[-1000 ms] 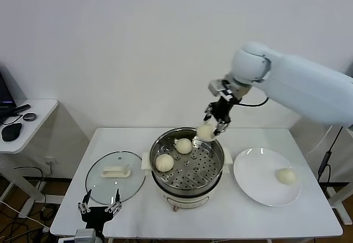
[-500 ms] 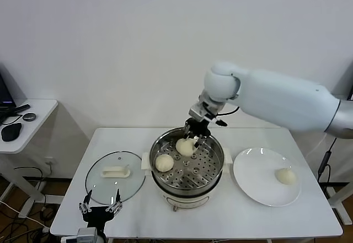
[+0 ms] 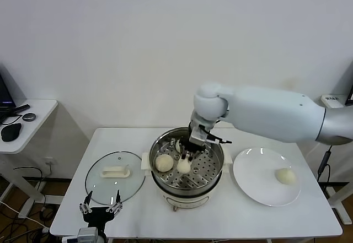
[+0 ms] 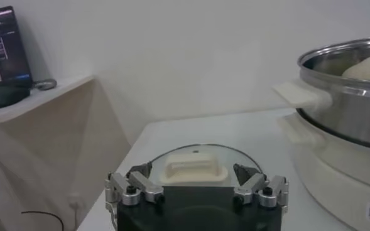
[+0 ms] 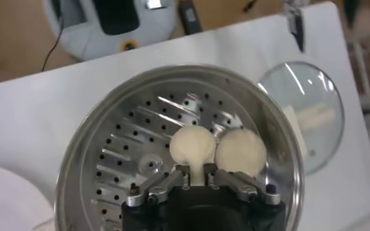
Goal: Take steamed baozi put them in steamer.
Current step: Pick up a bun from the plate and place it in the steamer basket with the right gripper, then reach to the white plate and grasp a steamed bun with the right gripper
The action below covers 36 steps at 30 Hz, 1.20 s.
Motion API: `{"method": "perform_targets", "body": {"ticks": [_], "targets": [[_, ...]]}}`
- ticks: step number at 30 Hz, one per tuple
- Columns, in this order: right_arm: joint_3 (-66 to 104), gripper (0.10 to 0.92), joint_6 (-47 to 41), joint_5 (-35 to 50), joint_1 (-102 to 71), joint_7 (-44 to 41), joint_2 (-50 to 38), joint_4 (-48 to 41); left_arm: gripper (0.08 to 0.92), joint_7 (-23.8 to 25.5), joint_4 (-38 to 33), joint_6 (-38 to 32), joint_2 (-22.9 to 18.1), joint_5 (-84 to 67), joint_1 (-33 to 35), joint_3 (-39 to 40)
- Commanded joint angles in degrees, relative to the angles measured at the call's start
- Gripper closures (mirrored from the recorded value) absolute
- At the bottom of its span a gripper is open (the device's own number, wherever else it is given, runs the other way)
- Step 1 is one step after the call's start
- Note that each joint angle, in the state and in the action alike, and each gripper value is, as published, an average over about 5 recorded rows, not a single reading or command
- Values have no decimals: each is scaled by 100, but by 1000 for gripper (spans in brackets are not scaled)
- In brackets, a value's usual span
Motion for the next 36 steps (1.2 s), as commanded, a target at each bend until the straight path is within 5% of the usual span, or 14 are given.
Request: {"method": "perform_targets", "body": {"ticks": [1, 14, 29, 36], "targets": [[-293, 787, 446, -575, -100, 69, 107, 284, 177, -7, 9, -4, 7, -14, 6, -11], [-350, 726, 374, -705, -296, 88, 375, 200, 177, -5, -7, -4, 4, -37, -4, -32], [-30, 316, 148, -602, -130, 72, 132, 312, 177, -8, 27, -4, -22, -33, -44, 4], [288, 205, -526, 209, 384, -61, -1077, 705, 177, -4, -40, -4, 8, -24, -2, 16]]}}
